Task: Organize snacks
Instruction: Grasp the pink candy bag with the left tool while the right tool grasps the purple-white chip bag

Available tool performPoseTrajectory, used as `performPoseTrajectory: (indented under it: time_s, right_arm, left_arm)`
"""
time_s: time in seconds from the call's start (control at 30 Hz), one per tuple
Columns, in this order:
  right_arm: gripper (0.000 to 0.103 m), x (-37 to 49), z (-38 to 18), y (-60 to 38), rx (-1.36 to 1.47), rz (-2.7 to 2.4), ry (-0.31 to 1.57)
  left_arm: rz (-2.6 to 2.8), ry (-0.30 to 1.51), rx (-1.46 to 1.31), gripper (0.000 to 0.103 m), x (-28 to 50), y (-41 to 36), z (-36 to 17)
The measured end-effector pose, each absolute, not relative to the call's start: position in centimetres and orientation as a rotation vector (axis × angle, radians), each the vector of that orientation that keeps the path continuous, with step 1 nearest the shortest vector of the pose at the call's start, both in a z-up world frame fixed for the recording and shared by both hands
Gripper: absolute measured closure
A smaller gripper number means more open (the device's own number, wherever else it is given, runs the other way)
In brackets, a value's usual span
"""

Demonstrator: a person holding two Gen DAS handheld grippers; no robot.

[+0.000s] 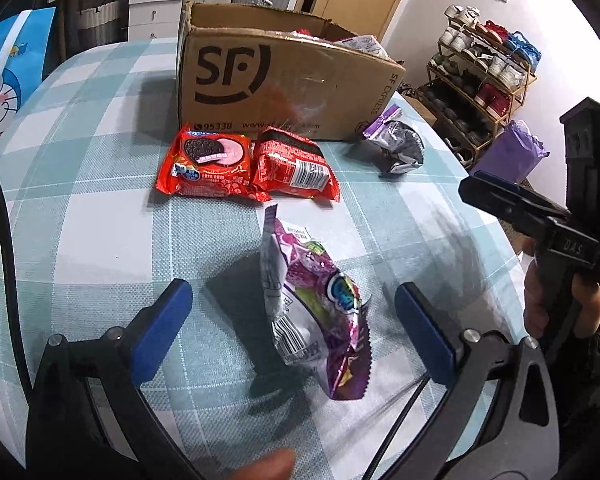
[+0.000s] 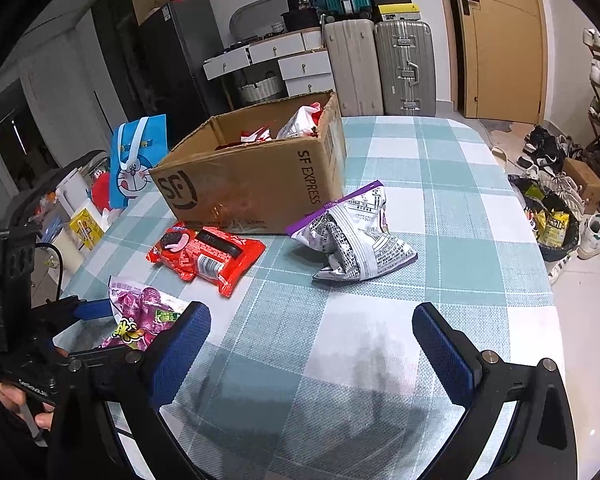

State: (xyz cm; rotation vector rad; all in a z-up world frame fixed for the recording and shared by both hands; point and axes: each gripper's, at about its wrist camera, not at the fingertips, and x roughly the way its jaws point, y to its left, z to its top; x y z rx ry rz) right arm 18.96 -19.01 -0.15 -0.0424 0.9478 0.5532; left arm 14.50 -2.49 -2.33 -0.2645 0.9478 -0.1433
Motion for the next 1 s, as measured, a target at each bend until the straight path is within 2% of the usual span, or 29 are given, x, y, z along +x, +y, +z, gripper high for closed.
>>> performPoseTrajectory:
  time_s: [0.07,0.4,0.6,0.73,1.0]
  right_arm:
    - [0.000,19.1,-0.2,-19.0,-0.040,0.551,0.948]
    - [0.000,20.4,-0.9,-18.3,-0.065,0.554,0.963]
    - [0.000,23.4,-2.0,-17.7,-0.092,0.516,0.994]
    - [0.001,25.6,-2.8,-17.2,-0.127,0.489,1.007]
    - [0.001,28.5,-4.9,-16.3,-0.181,0.500,1.037]
  left_arm:
    - [-0.154,0.953,-0.267,0.010,14.7,-2.6,-2.5]
    - [-0.164,0.956,-0.240,0.022,14.9,-3.3,-2.9]
    - [-0.176,0.964,-0.255,0.039,14.7,-3.4,-3.3]
    - [-0.211,0.953,-0.293,0.054,14.5,-3.3,-3.4]
    - [-0.222,0.927,-0.292,0.057,14.1,-3.3,-3.0]
